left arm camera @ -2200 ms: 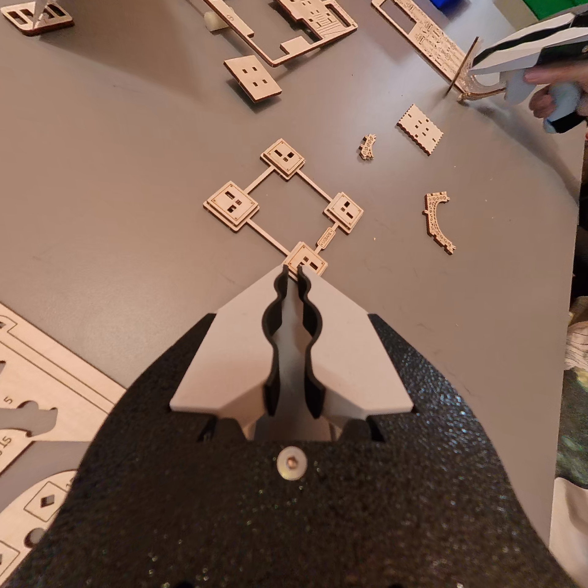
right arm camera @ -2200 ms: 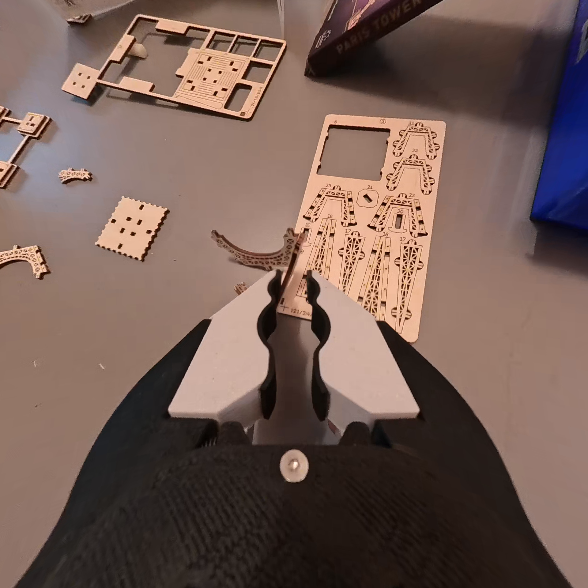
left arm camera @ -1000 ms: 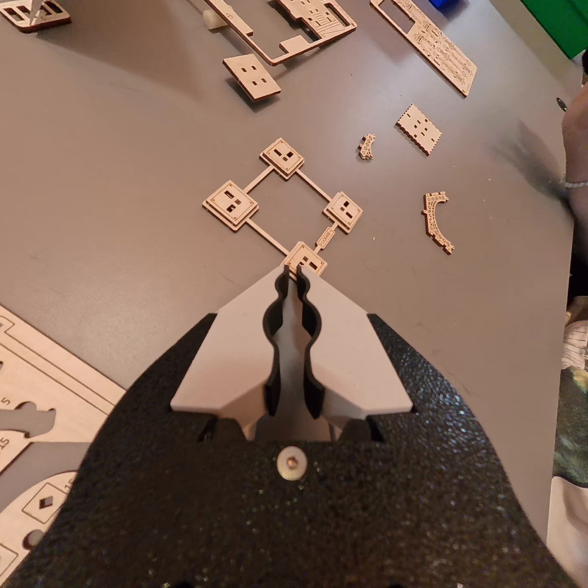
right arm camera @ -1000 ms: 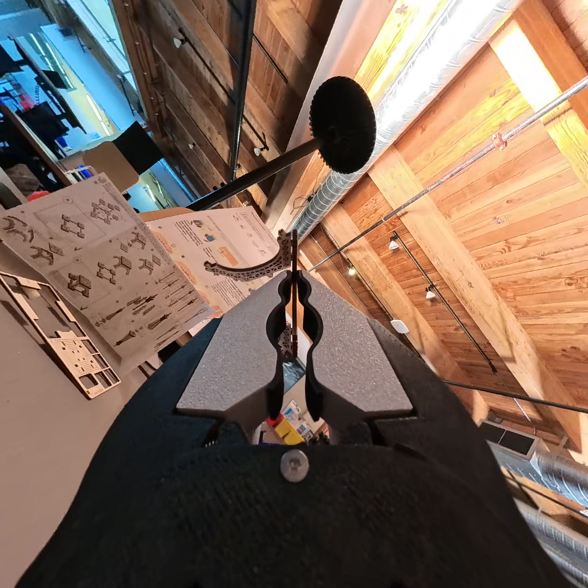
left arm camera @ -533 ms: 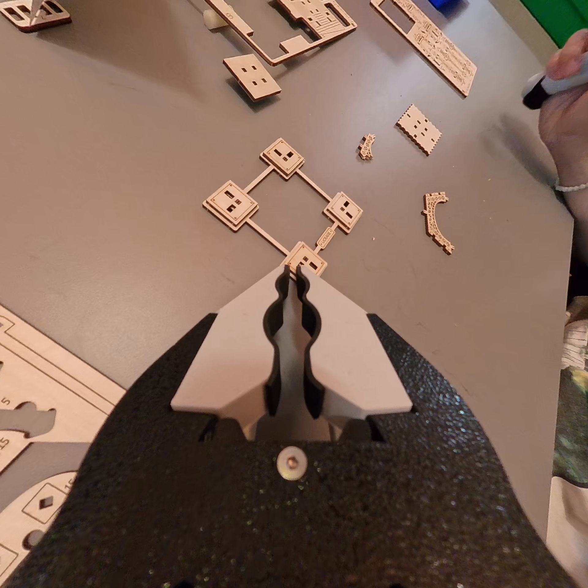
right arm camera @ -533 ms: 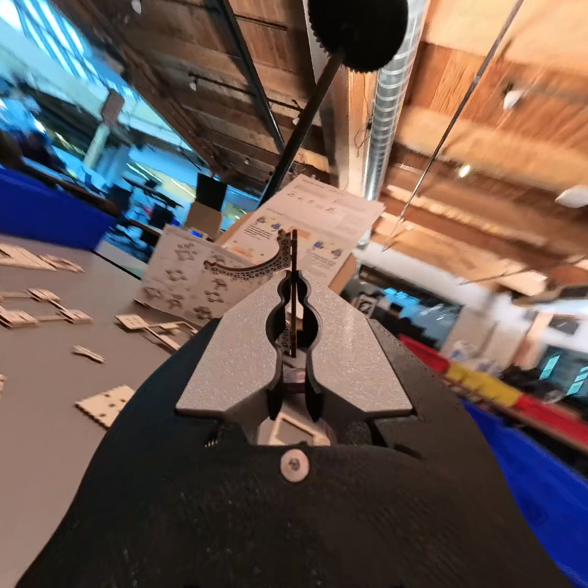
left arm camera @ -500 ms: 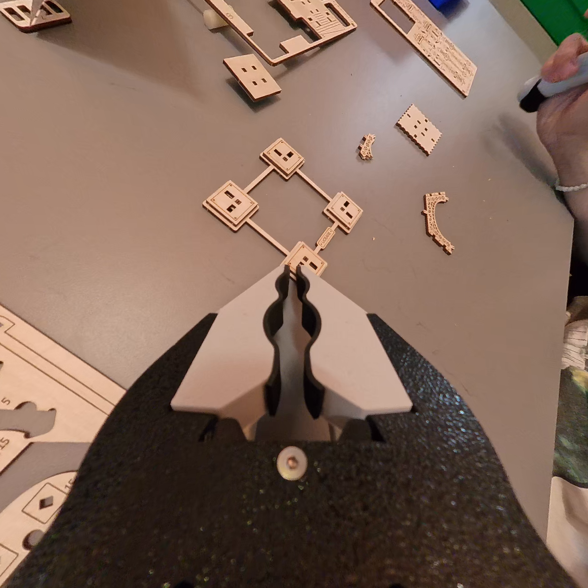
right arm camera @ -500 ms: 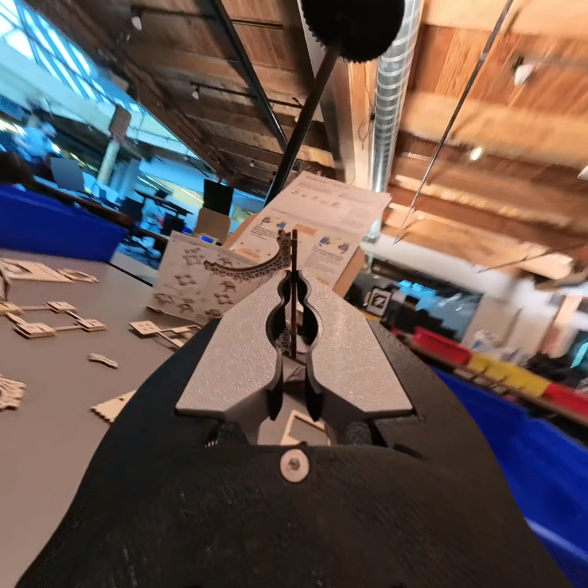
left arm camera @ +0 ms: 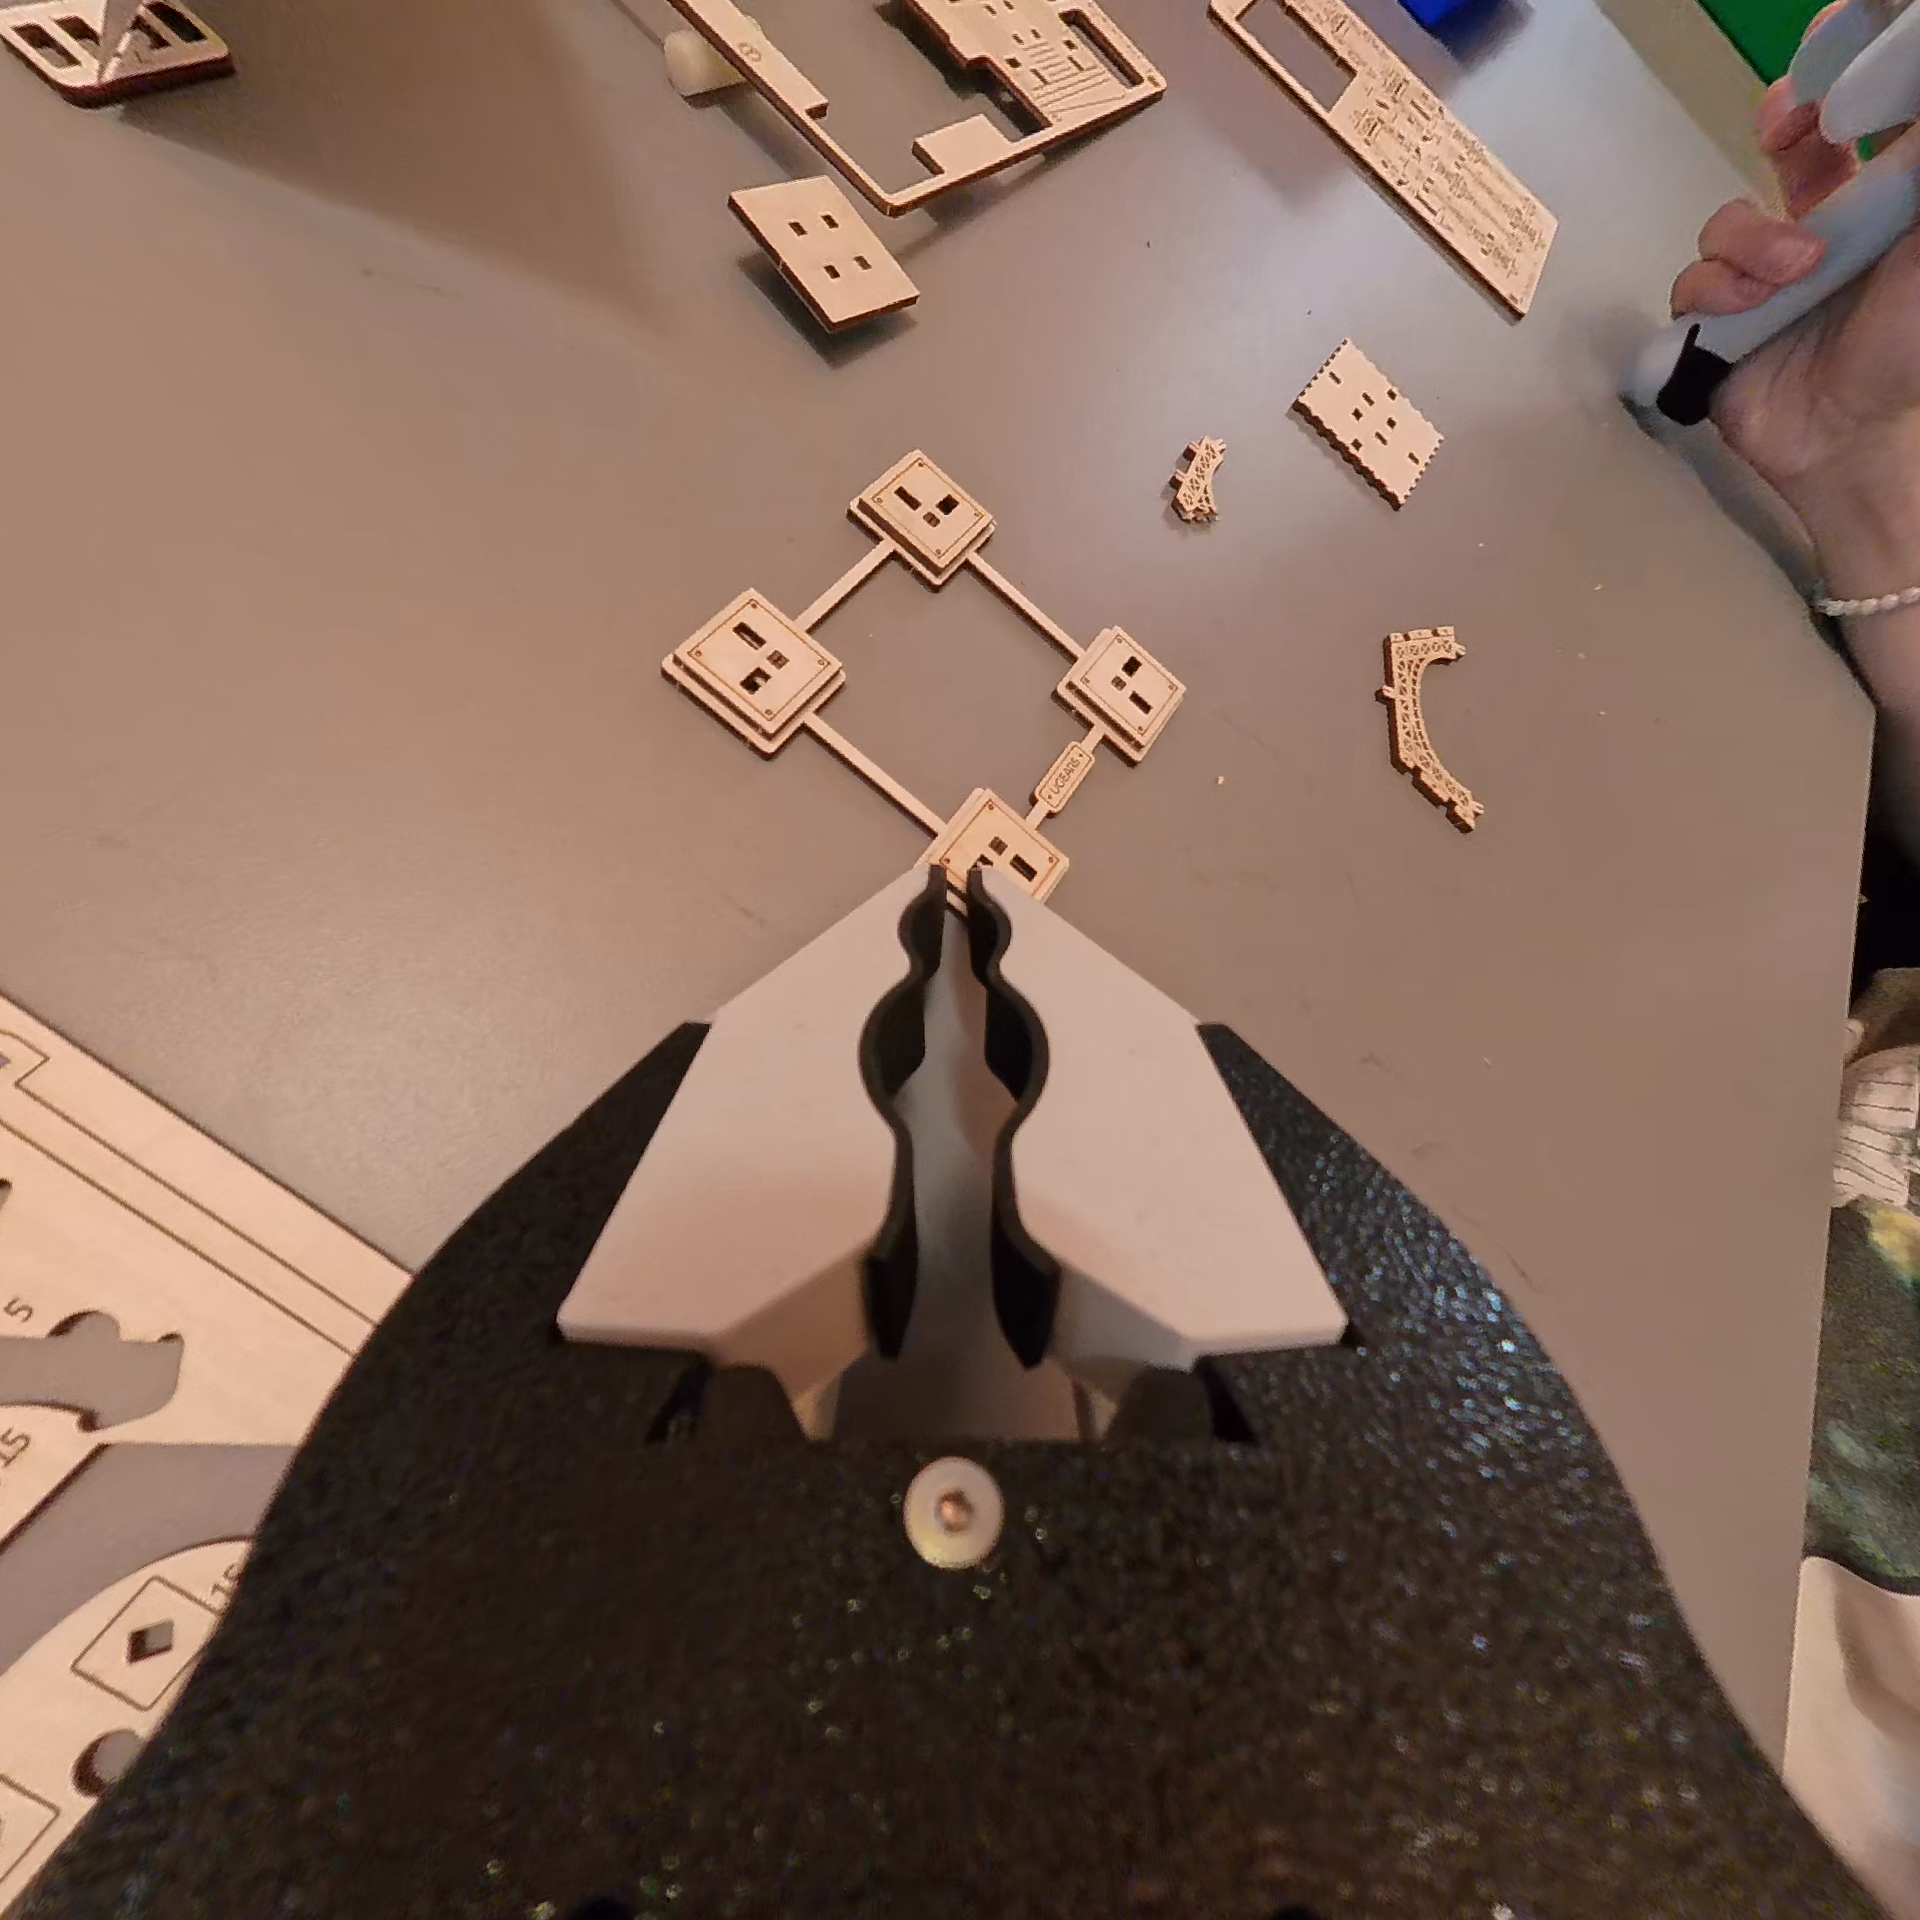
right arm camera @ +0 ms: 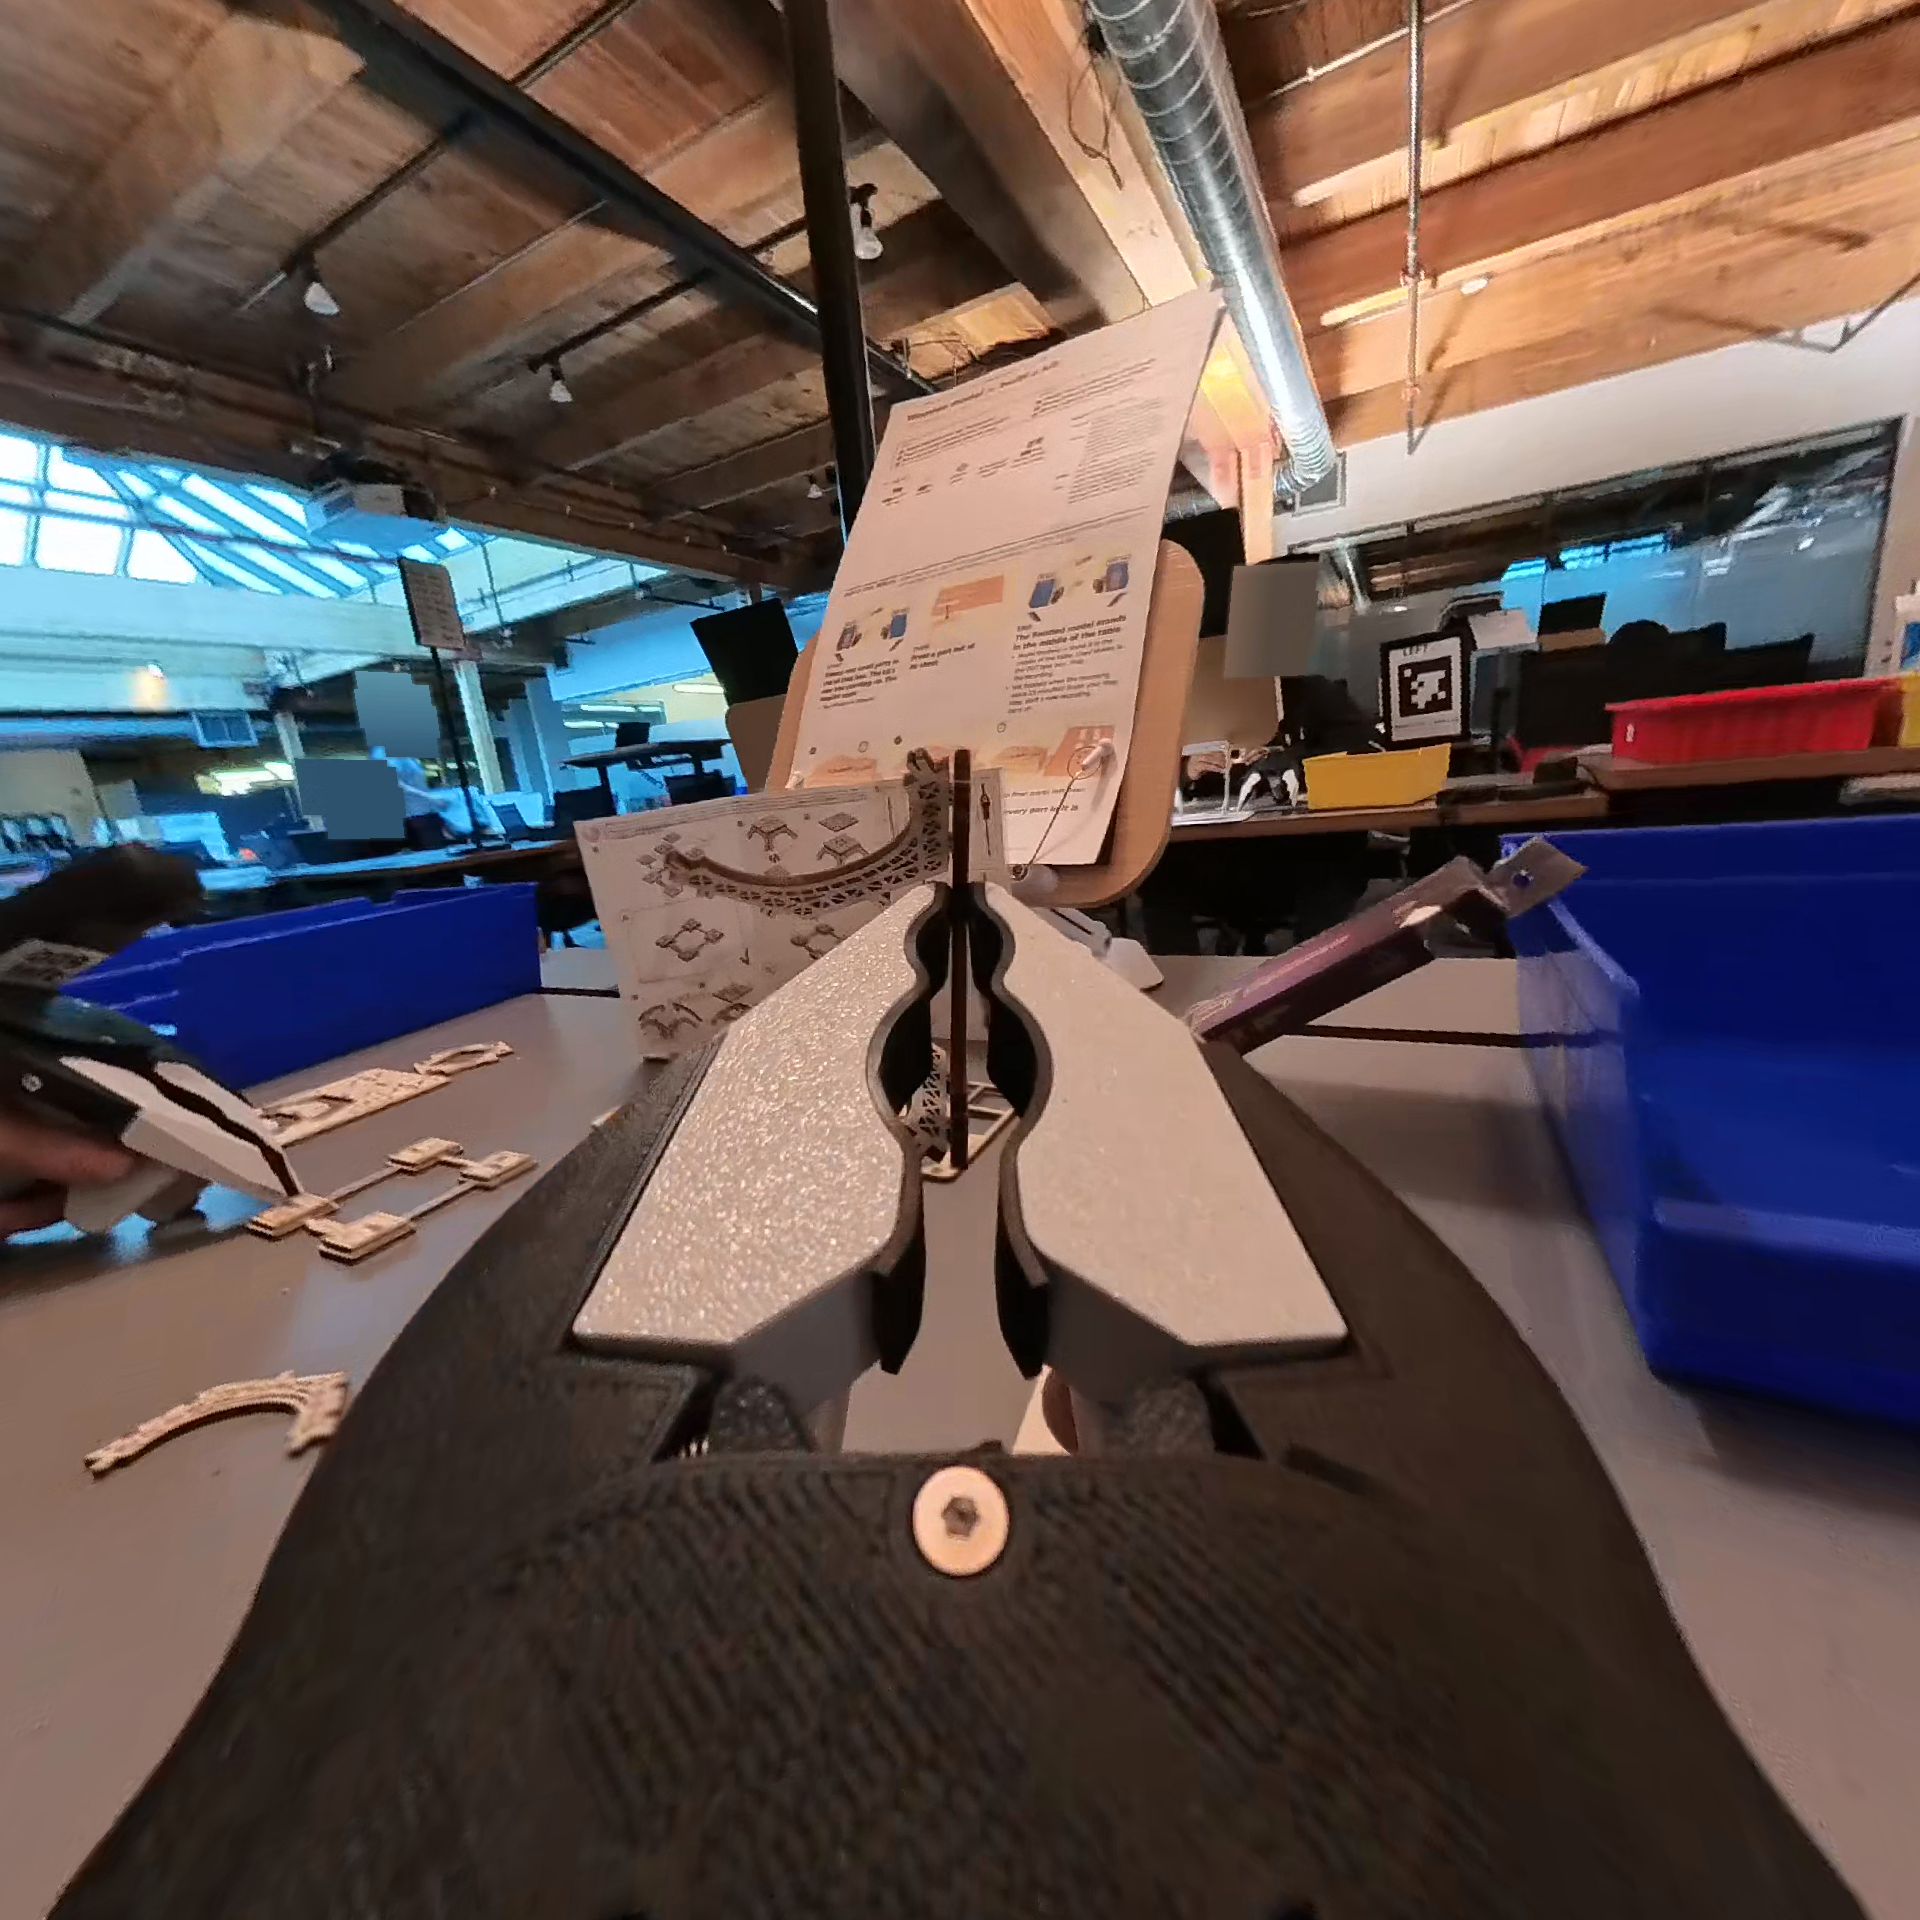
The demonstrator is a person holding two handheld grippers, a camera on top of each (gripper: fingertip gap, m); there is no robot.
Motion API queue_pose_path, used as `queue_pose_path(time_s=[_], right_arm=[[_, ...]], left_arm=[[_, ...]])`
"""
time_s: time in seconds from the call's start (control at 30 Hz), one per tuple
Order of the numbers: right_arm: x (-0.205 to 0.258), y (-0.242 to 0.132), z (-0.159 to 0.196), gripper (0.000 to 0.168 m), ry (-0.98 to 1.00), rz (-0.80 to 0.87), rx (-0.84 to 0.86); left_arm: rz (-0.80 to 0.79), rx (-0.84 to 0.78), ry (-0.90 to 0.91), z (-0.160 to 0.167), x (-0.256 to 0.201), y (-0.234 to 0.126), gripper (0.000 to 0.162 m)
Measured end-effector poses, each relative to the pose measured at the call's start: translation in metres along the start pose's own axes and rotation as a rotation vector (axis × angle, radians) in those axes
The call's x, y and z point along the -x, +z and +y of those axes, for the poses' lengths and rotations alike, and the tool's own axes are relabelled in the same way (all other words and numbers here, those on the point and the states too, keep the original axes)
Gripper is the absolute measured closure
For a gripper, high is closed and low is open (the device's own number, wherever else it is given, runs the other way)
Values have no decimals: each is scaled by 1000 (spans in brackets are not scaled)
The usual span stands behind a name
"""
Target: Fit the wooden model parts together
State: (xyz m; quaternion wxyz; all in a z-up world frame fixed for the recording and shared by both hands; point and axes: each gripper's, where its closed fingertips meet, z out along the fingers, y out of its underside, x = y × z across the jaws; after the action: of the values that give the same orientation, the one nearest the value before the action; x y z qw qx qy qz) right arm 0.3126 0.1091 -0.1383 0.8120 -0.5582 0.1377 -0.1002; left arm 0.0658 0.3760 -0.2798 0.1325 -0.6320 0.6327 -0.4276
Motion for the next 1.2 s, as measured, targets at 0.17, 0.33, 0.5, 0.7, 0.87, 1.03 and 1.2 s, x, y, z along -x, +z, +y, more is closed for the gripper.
queue_pose_path(time_s=[0.17,0.33,0.5,0.7,0.87,1.03,1.2], right_arm=[[-7,-1,0,168,222,-37,-25],[-12,-2,-4,168,368,-68,-68],[-18,-4,-7,168,402,-49,-92],[-24,-7,-9,168,479,-50,-128],[-32,-11,-14,168,553,-46,-181],[-47,-19,-19,168,668,-31,-256],[-53,-22,-19,168,666,-10,-260]], left_arm=[[0,0,0,0,0,0,161],[0,0,0,0,0,0,161],[0,0,0,0,0,0,161],[0,0,-1,0,0,0,161],[0,0,-1,0,0,0,161],[6,2,8,0,-2,0,158],[-101,-201,349,-58,-51,-20,146]])
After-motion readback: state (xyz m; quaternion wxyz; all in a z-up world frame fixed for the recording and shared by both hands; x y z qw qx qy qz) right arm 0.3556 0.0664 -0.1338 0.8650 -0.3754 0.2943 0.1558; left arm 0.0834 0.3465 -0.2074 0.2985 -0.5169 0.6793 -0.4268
